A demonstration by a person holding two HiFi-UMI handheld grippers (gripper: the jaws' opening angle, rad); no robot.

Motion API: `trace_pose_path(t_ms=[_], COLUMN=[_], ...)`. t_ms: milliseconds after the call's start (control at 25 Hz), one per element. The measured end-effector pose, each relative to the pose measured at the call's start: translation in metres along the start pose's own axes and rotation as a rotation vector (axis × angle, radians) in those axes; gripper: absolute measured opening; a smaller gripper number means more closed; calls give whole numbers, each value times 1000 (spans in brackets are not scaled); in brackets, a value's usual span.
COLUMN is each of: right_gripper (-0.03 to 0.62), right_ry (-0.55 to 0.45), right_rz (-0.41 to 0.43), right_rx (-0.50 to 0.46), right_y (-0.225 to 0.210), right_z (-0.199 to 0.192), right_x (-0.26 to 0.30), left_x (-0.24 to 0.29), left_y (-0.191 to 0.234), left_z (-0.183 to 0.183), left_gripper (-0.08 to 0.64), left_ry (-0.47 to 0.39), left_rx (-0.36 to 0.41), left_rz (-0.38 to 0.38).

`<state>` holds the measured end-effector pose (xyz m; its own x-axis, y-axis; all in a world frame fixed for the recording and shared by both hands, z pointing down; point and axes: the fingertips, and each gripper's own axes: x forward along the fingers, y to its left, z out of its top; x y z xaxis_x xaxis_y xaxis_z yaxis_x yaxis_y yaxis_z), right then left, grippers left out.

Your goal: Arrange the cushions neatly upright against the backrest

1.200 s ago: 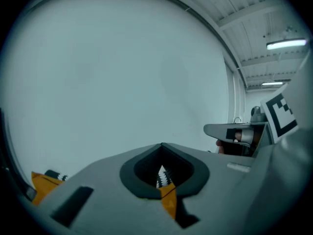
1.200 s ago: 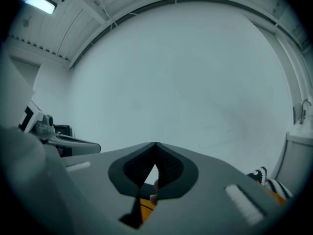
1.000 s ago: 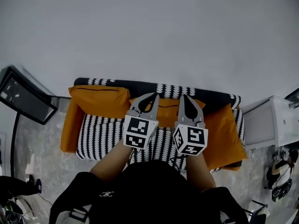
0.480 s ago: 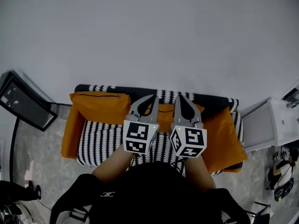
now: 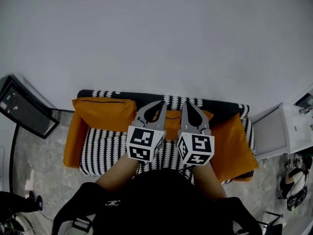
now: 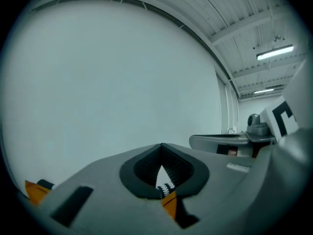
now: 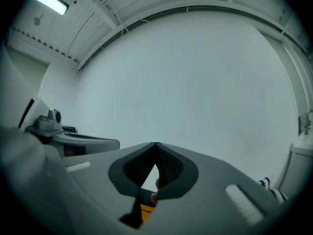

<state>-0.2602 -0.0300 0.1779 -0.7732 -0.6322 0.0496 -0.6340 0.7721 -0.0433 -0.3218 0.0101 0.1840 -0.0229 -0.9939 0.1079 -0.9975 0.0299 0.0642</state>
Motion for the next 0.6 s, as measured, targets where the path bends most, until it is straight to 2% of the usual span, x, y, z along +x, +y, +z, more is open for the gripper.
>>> trace_pose_path(t_ms=[320, 600], right_gripper=[5, 0], right_ry=[-30, -26], right_rz=[0, 34], right_rx=[-36, 116], right_y=[-2, 1], right_z=[3, -3], right_x=[0, -11], left_x=[1, -15], left_y=[7, 5], left_z=[-9, -16], left_gripper=[8, 8], left_ry=[44, 59], left_rx=[-27, 0], left_rz=[27, 24])
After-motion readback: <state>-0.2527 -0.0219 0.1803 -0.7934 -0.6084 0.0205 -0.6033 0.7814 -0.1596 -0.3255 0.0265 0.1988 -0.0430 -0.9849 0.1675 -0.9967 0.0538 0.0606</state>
